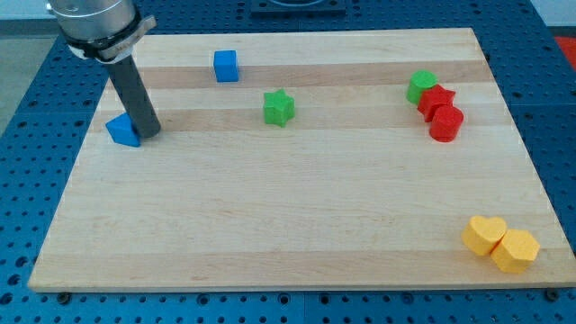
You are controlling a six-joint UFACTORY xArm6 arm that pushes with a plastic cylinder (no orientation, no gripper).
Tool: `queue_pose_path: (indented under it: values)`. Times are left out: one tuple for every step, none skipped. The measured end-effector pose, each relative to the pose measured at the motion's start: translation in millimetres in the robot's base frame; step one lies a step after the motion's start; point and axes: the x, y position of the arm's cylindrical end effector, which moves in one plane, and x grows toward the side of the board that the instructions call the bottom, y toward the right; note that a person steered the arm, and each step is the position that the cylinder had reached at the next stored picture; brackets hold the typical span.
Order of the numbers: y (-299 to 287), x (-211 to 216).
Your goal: Move the blue cube to the top of the blue triangle
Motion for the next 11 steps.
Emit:
queue_pose_path:
  values:
    - [-14,0]
    - [-13,0]
    - [0,-16]
    - [44,-42]
    - [106,-57]
    - [167,-73]
    - [198,-103]
    - [199,-130]
    - [197,-145]
    - [176,-145]
    - [149,-145]
